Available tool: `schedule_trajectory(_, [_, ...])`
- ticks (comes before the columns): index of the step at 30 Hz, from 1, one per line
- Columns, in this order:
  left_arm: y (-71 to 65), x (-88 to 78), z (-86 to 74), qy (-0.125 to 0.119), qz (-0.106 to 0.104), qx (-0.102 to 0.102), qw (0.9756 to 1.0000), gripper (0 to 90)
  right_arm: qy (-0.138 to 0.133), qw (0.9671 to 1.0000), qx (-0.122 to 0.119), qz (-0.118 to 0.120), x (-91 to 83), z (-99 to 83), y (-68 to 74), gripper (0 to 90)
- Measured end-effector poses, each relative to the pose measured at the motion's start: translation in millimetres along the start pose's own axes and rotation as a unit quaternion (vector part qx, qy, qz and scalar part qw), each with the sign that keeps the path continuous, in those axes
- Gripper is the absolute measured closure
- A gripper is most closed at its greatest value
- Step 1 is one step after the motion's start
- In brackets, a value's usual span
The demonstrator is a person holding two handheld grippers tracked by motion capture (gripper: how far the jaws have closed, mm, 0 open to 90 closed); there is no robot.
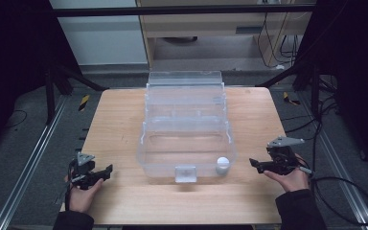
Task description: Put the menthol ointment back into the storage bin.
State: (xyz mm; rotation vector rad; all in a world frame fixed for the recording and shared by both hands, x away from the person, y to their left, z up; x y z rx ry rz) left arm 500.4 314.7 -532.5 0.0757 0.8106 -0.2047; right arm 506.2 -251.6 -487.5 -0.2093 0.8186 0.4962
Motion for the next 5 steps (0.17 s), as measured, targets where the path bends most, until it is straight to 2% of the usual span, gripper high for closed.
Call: schedule_trajectory(5, [-0.3,0.2,-0.4,0.000,-0.001,0.005,1.0000,26.8,0.009,0.9998,0.014,-0.011,11.9,-20.5,-10.9,16.3])
Point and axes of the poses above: each handheld gripper's, and its own axes: x roughly forward along the jaws, z roughly out of its top, y roughly to its left, the point moved 7 cm from there along x, roughly forward along the jaws, and after that the axes turned 4 degrees about y, right-handed, at the moved point
